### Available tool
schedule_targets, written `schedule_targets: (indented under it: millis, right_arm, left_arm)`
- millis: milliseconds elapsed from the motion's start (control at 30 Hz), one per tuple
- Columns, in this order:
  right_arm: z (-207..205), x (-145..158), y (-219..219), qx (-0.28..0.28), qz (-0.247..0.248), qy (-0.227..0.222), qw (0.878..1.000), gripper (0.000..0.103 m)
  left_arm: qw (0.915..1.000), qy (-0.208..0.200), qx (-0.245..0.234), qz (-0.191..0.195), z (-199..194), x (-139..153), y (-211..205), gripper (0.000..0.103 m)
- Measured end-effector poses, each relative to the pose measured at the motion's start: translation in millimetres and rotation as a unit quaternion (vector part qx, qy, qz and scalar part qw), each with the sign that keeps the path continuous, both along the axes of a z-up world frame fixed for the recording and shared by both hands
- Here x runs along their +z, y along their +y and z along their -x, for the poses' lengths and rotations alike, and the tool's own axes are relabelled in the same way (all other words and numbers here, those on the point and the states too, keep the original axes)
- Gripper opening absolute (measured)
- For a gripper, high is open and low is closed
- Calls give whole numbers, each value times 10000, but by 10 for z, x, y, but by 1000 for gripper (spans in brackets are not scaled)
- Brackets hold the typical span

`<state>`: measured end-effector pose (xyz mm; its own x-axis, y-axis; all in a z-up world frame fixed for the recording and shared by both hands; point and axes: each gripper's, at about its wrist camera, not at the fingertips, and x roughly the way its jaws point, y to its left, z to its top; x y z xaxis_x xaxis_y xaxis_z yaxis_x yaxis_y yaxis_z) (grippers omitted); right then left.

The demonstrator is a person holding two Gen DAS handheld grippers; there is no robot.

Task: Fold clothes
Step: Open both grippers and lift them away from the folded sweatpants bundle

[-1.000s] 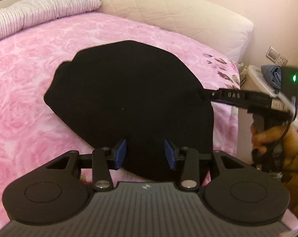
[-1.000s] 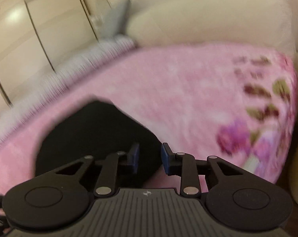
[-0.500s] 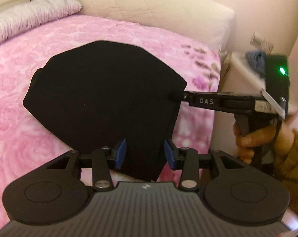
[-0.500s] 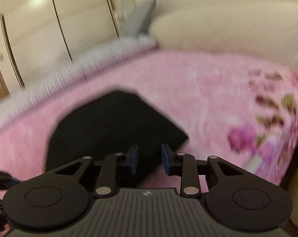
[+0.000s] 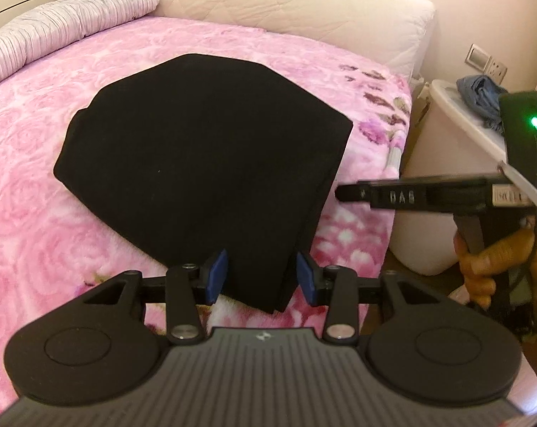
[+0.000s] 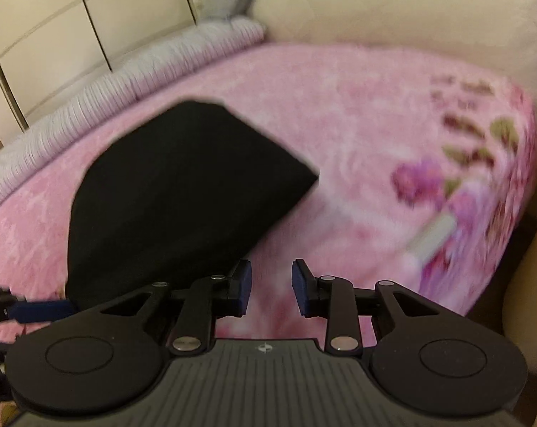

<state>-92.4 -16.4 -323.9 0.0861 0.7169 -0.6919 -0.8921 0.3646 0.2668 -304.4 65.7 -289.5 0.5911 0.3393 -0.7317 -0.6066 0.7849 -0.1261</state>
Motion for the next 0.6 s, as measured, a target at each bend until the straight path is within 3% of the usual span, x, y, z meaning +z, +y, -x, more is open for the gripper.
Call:
schedule_targets:
  millis: [333,433,533,600]
  right_arm:
    - [237,331,-159,-62,-754,-116,9971,33]
    - [248,307,-10,99,-702,-180,9973,33]
    - [265,47,164,194,-182,-142,9995,34]
    - [263,16,134,134,-238,-74,9996,34]
  left_arm:
    - [9997,123,168,-130,35,152,-21,36]
    - [9994,282,203,8,-11,9,54,37]
    - [9987,391,272,201,-11,-157,92,44]
    - [9986,416,280,158,21,-148,41,44]
